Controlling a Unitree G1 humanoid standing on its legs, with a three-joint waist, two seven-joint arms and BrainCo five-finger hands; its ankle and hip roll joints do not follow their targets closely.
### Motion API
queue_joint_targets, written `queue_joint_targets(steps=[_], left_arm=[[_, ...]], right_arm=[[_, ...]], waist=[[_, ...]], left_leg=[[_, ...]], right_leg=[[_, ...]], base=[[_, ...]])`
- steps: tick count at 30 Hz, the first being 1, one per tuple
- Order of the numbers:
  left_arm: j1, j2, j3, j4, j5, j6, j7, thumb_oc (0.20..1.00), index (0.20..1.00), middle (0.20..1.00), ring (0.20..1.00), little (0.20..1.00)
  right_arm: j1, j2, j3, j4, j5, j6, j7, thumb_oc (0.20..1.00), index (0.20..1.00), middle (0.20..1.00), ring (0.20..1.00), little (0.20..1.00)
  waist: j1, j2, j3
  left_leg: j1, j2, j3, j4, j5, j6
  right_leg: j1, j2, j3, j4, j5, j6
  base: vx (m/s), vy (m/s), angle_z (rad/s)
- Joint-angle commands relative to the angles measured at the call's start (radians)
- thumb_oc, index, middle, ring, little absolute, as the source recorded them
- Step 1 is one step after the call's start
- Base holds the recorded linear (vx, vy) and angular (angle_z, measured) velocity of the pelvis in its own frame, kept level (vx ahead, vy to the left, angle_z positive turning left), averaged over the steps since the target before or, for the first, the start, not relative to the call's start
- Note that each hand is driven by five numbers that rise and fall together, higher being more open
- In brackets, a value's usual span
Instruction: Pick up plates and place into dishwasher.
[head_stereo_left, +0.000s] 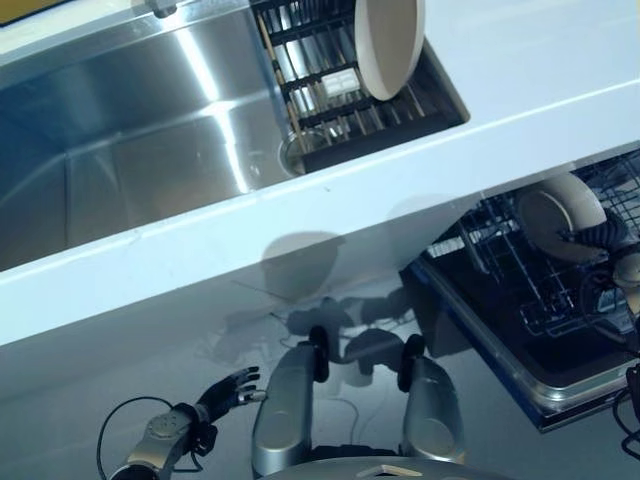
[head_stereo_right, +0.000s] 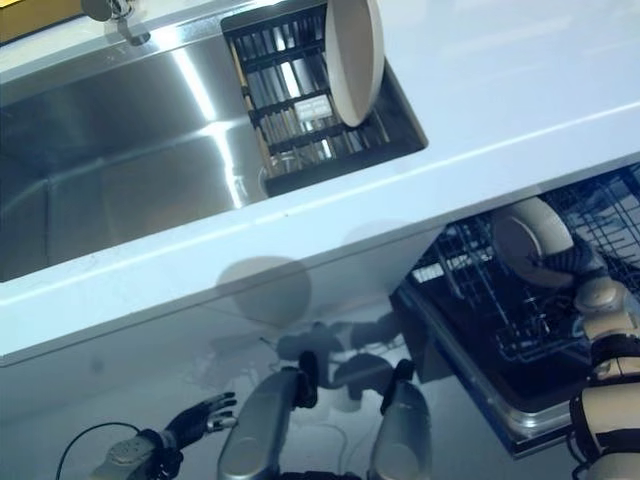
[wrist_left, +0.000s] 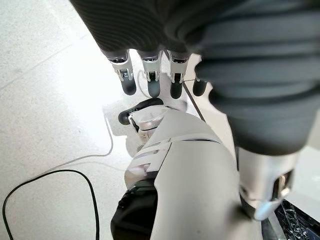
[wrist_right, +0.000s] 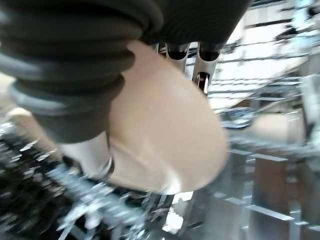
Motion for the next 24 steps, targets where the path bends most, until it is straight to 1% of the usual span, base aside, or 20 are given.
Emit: queue_joint_targets(steps=[1,6,11,17,21,24], left_arm=[[0.073,0.03,-0.045,-0.042,-0.009,-0.002,-0.005,1.0,1.0,1.0,1.0,1.0],[0.08,0.026,-0.037,-0.037,-0.01,-0.002,-0.007,1.0,1.0,1.0,1.0,1.0],[0.087,0.014,-0.029,-0.02,0.001,-0.007,-0.007,1.0,1.0,1.0,1.0,1.0],[0.098,-0.006,-0.012,0.003,0.018,-0.018,-0.002,1.0,1.0,1.0,1.0,1.0],[0.107,-0.029,0.0,0.039,0.035,-0.038,0.008,1.0,1.0,1.0,1.0,1.0],[0.11,-0.042,0.01,0.061,0.042,-0.048,0.014,1.0,1.0,1.0,1.0,1.0]], right_arm=[[-0.023,-0.099,0.034,0.024,-0.014,0.012,-0.052,1.0,1.0,1.0,1.0,1.0],[-0.01,-0.106,0.018,0.016,-0.003,0.013,-0.058,1.0,1.0,1.0,1.0,1.0],[0.014,-0.106,-0.002,0.008,0.034,0.0,-0.053,1.0,1.0,1.0,1.0,1.0],[0.073,-0.106,-0.077,-0.008,0.185,-0.006,-0.019,1.0,1.0,1.0,1.0,1.0],[0.132,-0.092,-0.157,-0.018,0.28,0.003,-0.021,1.0,1.0,1.0,1.0,1.0],[0.173,-0.083,-0.211,-0.022,0.314,-0.01,-0.043,1.0,1.0,1.0,1.0,1.0]], waist=[[0.032,-0.004,-0.066],[0.028,-0.008,-0.079],[0.027,-0.019,-0.109],[0.021,-0.038,-0.156],[0.012,-0.054,-0.2],[0.007,-0.066,-0.233]], left_leg=[[0.046,0.075,0.024,-0.1,0.041,-0.035],[0.063,0.074,0.029,-0.106,0.038,-0.034],[0.097,0.074,0.038,-0.124,0.034,-0.033],[0.148,0.073,0.051,-0.154,0.025,-0.032],[0.199,0.07,0.064,-0.184,0.012,-0.031],[0.234,0.066,0.071,-0.21,0.004,-0.029]], right_leg=[[-0.022,0.024,0.011,-0.043,0.058,0.01],[-0.003,0.027,0.018,-0.054,0.055,0.008],[0.035,0.032,0.019,-0.082,0.052,0.009],[0.081,0.039,0.023,-0.117,0.047,0.011],[0.123,0.046,0.029,-0.152,0.045,0.017],[0.152,0.051,0.034,-0.179,0.045,0.023]], base=[[0.02,0.016,-0.06],[0.01,0.028,-0.06],[0.01,0.012,-0.01],[0.03,0.036,-0.03],[0.06,0.039,-0.06],[0.07,0.033,-0.07]])
